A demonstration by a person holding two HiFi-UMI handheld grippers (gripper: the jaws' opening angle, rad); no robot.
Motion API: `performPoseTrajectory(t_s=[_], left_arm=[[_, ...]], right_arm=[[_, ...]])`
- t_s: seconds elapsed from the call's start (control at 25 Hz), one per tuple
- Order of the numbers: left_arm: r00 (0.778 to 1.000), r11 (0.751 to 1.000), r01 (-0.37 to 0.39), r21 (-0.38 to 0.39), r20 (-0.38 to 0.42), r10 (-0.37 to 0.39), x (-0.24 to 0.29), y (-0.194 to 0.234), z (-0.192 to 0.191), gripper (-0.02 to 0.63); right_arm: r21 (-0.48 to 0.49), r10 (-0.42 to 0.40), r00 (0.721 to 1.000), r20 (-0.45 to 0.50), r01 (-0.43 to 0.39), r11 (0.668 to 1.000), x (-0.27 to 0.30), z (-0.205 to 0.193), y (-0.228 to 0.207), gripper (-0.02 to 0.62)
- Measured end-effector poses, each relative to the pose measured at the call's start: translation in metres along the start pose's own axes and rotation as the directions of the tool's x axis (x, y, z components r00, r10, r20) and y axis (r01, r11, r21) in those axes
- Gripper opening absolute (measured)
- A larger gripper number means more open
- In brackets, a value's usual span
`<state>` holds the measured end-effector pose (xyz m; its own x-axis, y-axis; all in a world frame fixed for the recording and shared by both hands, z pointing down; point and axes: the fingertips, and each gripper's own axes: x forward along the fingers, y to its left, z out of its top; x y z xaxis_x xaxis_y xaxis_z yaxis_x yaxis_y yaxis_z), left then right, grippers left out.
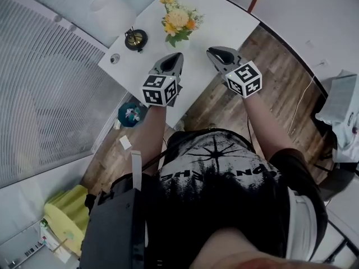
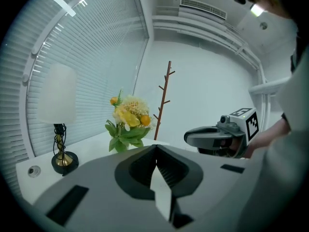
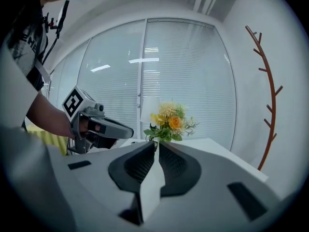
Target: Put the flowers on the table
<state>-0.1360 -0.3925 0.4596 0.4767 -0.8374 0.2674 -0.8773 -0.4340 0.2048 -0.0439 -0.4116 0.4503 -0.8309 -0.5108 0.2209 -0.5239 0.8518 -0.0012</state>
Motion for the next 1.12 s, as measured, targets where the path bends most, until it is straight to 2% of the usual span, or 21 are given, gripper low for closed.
performPoseTrajectory(t_s=[0.52,1.12], left_arm=[[1.000,0.999,-0.016,0.040,0.003,0.016,0.000,-0.014,0.004,0.012],[1.000,0.997,-0.006,0.078,0.012,0.005,0.012,-0.023,0.015,0.012]], right_arm=[[-0.017,-0.040,0.999,-0.016,0.040,0.999,-0.036,-0.005,-0.015,0.023],[-0.054,-0.066,0.998,-0.017,0.065,0.996,-0.042,-0.001,-0.024,0.017]])
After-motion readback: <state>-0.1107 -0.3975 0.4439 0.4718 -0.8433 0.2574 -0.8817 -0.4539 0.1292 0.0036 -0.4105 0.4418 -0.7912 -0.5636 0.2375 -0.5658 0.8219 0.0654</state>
